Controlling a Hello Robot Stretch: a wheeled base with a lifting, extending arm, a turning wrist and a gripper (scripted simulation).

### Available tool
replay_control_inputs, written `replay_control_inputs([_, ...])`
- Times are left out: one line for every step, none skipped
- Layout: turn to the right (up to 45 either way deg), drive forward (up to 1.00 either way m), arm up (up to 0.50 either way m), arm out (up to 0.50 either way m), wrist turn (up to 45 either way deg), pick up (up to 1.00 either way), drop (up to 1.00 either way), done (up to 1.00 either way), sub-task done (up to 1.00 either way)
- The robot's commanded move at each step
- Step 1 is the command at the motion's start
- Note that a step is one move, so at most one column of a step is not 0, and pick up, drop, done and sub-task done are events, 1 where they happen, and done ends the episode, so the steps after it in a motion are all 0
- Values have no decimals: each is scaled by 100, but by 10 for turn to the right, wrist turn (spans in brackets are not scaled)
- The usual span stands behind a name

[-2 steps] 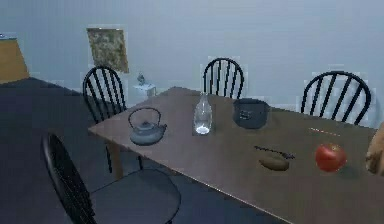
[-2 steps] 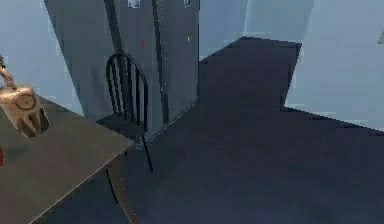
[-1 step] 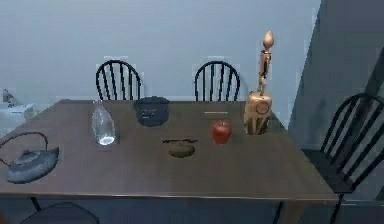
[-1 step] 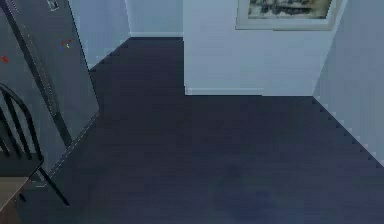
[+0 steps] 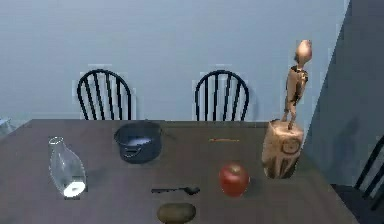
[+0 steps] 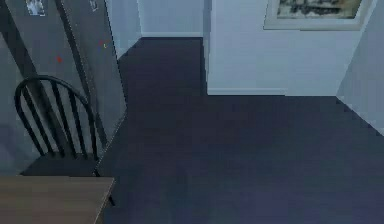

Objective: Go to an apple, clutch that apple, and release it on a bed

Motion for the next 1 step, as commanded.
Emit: replay_control_inputs([-450,0,0,0,0,0,0,0,0])
